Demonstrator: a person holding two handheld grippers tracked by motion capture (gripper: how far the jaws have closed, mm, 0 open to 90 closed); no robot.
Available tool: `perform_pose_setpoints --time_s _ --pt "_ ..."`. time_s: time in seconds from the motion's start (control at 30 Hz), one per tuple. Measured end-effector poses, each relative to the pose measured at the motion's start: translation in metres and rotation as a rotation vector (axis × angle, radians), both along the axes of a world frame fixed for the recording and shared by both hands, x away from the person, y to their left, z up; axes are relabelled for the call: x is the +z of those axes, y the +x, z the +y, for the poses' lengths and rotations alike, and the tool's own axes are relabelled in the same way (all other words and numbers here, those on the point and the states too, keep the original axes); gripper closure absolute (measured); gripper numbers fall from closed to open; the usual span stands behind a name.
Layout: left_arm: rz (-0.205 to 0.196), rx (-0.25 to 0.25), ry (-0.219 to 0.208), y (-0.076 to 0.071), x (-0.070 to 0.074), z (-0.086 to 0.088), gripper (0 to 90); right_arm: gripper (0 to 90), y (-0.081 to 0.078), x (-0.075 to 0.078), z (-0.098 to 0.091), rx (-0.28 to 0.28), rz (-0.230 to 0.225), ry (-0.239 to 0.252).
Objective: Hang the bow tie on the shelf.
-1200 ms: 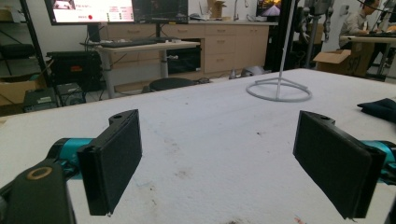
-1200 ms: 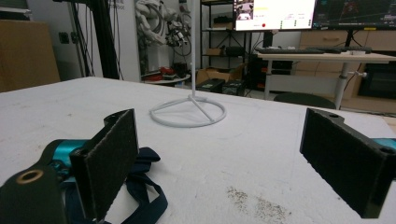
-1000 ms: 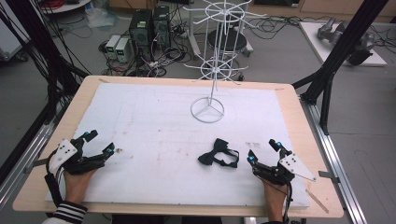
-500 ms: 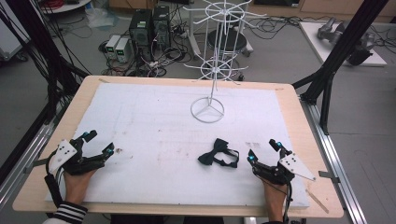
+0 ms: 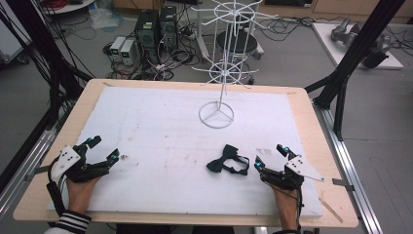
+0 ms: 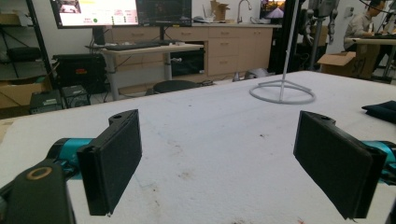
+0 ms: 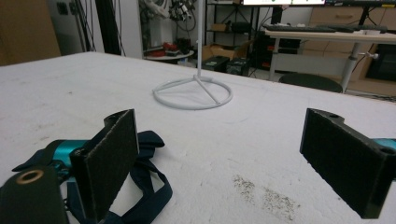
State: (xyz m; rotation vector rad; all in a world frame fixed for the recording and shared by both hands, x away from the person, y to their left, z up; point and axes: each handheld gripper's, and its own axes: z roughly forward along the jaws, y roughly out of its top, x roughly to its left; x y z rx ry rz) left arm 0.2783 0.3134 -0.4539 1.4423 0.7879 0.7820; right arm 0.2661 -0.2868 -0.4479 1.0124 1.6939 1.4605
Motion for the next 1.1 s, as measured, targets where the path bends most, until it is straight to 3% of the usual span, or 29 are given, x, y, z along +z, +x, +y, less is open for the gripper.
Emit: perform_pose_setpoints --time_s 0.13,0.4,0.63,0.67,0.73,0.8,0.83,0.87,0.9,1.0,1.1 --pt "0.000 0.000 0.003 0.000 0.000 0.000 15.7 10.6 0.002 0.005 0.003 0.017 0.032 -0.031" --pt "0.000 0.003 0.004 0.000 0.000 0.000 15.7 10.6 0.013 0.026 0.015 0.097 0.101 -0.137" --pt "0.000 0.003 0.003 0.000 0.000 0.000 15.7 10.6 0.020 0.039 0.021 0.135 0.146 -0.182" --pt "-0.001 0.001 0.004 0.000 0.000 0.000 15.7 10.6 0.023 0.043 0.024 0.153 0.173 -0.210" --pt "-0.002 0.002 0.004 0.000 0.000 0.000 15.7 10.6 0.024 0.043 0.026 0.162 0.184 -0.219" --pt "-0.002 0.002 0.003 0.000 0.000 -0.001 15.7 10.6 0.029 0.046 0.030 0.192 0.238 -0.261" --pt "-0.002 0.002 0.004 0.000 0.000 -0.001 15.7 10.6 0.029 0.046 0.030 0.192 0.238 -0.261" --pt "-0.003 0.004 0.005 0.000 0.000 -0.001 15.7 10.6 0.033 0.048 0.033 0.216 0.274 -0.279" --pt "-0.003 0.004 0.005 0.000 0.000 -0.001 15.7 10.6 0.033 0.048 0.033 0.216 0.274 -0.279" --pt "-0.002 0.007 0.007 0.000 0.000 -0.001 15.7 10.6 0.040 0.049 0.039 0.247 0.343 -0.328" --pt "-0.002 0.007 0.007 0.000 0.000 -0.001 15.7 10.6 0.043 0.049 0.042 0.256 0.376 -0.356"
